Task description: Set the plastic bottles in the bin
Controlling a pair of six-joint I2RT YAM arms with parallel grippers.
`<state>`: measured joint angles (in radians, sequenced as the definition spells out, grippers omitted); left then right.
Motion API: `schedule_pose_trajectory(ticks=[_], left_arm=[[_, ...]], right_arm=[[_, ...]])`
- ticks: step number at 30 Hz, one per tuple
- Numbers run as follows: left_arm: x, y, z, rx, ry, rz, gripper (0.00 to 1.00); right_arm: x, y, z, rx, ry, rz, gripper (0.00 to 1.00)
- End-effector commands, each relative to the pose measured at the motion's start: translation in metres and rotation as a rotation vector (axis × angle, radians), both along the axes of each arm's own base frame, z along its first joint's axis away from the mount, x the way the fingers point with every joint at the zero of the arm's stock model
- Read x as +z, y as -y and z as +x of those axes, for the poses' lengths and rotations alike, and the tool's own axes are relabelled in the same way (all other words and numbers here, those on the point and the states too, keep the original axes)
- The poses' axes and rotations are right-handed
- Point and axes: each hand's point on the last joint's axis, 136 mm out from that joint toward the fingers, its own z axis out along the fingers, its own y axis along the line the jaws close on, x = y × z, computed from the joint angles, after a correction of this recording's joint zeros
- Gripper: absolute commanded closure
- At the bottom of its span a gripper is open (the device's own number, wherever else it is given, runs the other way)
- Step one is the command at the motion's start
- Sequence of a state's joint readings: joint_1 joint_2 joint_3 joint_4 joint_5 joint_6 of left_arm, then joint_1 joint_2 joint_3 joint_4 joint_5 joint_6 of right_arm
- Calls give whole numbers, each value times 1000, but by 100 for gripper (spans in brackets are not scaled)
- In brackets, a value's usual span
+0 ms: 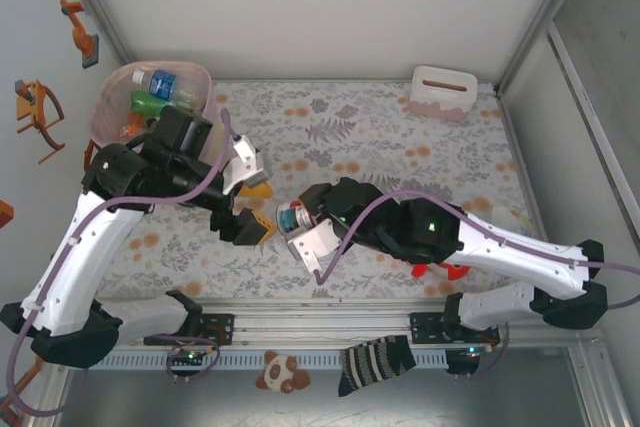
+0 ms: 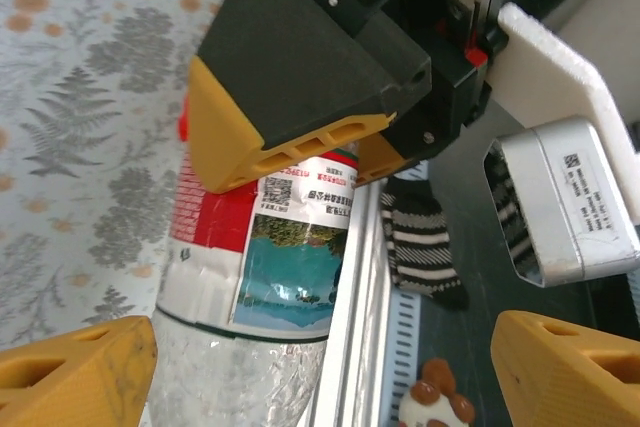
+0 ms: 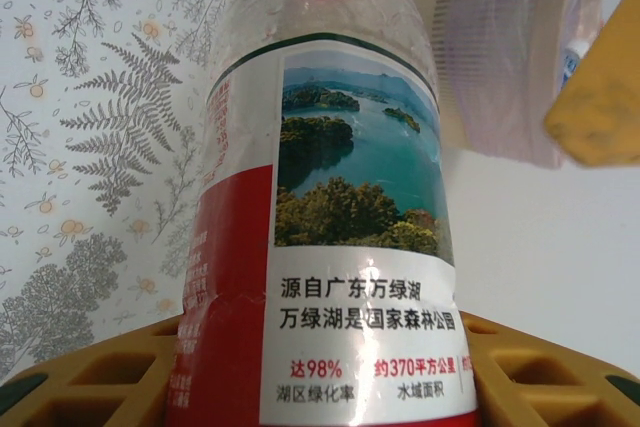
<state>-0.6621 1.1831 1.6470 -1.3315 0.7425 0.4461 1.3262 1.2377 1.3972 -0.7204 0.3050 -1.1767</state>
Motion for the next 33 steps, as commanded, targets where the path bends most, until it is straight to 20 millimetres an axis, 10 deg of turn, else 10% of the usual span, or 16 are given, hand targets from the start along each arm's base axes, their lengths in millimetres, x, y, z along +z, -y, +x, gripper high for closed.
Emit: schedule_pose_trajectory(ticks=[1, 11, 29, 33], left_arm=[[-7, -1, -20, -80, -43, 26, 11], [-15, 9, -46, -196, -78, 49, 12], [-17, 7, -63, -281, -96, 70, 42], [-17, 7, -62, -282, -86, 69, 43]], right_arm=[[34, 9, -11, 23, 56, 50, 57], [56, 3, -45, 121, 101, 77, 60], [64, -1, -50, 133, 135, 86, 62], [65, 0, -48, 120, 143, 90, 48]])
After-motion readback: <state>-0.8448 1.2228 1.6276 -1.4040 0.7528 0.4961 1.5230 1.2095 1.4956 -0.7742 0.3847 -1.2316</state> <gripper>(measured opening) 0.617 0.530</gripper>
